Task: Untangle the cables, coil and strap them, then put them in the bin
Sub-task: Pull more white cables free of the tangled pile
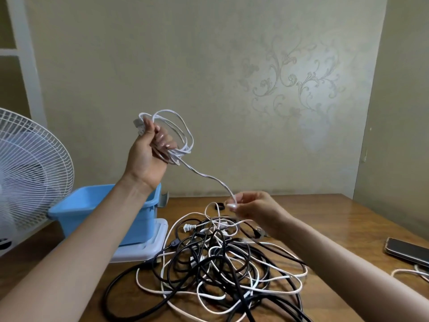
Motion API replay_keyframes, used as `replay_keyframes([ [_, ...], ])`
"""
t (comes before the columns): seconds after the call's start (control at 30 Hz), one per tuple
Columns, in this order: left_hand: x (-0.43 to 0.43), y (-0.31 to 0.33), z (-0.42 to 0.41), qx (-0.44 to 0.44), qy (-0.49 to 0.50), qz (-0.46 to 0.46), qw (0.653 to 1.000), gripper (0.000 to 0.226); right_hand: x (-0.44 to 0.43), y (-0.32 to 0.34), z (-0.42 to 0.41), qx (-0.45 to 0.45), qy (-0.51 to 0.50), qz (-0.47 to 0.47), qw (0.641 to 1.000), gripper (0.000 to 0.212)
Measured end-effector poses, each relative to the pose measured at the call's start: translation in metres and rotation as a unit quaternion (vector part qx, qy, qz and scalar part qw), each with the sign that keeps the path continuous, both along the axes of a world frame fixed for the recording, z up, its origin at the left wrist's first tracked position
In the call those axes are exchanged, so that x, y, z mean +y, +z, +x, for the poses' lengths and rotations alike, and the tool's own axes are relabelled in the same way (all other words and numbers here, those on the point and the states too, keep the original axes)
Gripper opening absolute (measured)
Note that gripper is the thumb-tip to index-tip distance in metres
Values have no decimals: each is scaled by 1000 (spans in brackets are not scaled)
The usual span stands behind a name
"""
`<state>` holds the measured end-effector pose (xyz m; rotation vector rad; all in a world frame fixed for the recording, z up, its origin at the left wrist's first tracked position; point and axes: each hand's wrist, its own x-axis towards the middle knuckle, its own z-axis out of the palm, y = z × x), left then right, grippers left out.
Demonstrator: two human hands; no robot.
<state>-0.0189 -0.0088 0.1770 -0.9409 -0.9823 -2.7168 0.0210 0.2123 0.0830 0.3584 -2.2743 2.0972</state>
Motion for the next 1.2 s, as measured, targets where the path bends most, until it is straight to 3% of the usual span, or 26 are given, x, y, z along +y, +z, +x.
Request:
replay_keyframes([
  [0.1, -7, -1, 3, 15, -59, -26, 998, 29, 12, 12, -5, 16, -44, -11, 999, 11],
  [0.2, -7, -2, 6, 33, -93, -59, 993, 35, 14, 24, -4, 88, -56, 117, 988, 16],
  [0.27, -7, 1, 8, 50, -79, -87, 992, 37, 14, 31, -6, 138, -80, 223, 962, 27],
  [0.37, -8, 5, 13, 70, -67, -131, 987, 37, 17, 41, -11, 189, -76, 286, 936, 41],
  [0.53, -14, 4, 22, 89, -100, -274, 952, 46, 31, 65, -6, 102, 10, 257, 961, 26],
  [0.6, -17, -1, 22, 115, -134, -355, 918, 35, 36, 74, -3, 12, 48, 207, 977, 25],
  [0.7, -10, -13, 25, 134, -106, -469, 866, 30, 35, 81, -1, -125, 80, 23, 989, 26],
  [0.83, 26, -26, 39, 122, 13, -544, 830, 38, 15, 78, -3, -190, 61, -214, 956, 23],
  [0.9, 38, -32, 38, 106, 86, -540, 831, 34, 7, 75, -4, -185, 45, -236, 953, 22],
  [1.0, 48, -39, 32, 77, 191, -514, 832, 28, 2, 70, -6, -108, 26, -151, 982, 18],
  [1.1, 50, -40, 22, 54, 285, -508, 811, 31, 1, 66, -2, -5, -13, 7, 1000, 17],
  [1.2, 49, -39, 18, 19, 257, -498, 828, 32, -4, 60, 2, 62, -27, 89, 994, 22],
])
